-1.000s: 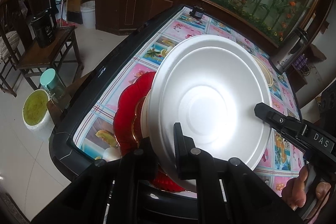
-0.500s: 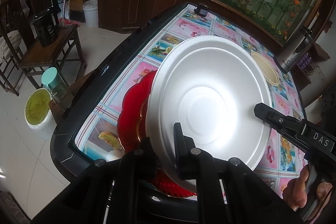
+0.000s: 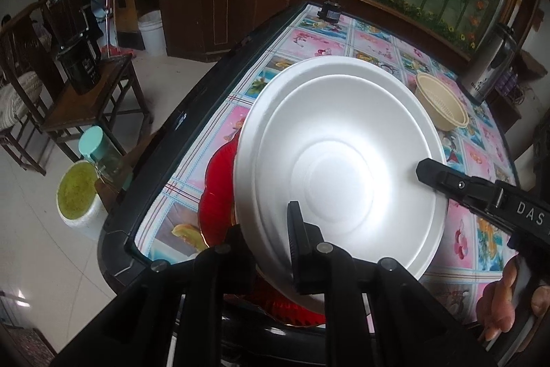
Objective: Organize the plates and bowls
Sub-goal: 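Lower the white foam bowl onto the plate stack and open both tools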
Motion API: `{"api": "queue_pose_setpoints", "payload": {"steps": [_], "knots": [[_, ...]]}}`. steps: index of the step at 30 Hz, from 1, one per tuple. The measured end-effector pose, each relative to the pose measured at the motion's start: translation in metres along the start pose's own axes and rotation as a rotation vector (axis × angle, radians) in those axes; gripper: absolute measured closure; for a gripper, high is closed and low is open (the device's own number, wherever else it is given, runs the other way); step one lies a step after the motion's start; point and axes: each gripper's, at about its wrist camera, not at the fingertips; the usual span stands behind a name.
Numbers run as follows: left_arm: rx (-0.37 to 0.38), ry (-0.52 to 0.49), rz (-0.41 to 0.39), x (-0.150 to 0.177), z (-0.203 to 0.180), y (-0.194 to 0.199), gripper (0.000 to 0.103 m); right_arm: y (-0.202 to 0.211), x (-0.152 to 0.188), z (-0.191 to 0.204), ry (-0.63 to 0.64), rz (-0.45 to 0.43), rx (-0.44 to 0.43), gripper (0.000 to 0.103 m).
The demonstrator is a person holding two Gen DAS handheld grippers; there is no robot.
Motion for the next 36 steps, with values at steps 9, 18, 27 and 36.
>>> {"api": "queue_pose_setpoints", "payload": {"steps": [9,18,27,36], "knots": [[-0.145,-0.081,-0.116,0.001,-0.009,0.022,0.065,0.009,-0.004,-0.007,-0.010,-0.046,-0.010,0.096],[-0.226,-0.097,-0.207,0.001,-0.010,0.041,0.059,0.039,-0.006,-0.034,-0.062,-0.147,-0.020,0.096],[-0.257,-0.057,-0.232,-0.005,0.003,0.048,0.050,0.060,0.004,-0.036,-0.024,-0.168,-0.114,0.096],[-0.266,0.061,-0.234,-0.010,0.042,0.057,0.050,0.036,0.033,0.013,0.218,-0.153,-0.055,0.096]]}}
Point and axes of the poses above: each gripper's, at about its wrist camera, not at the fingertips, and y roughly against the way its jaws point, z to its left, x to its underside, and after that the axes turned 6 degrees about y, right-handed
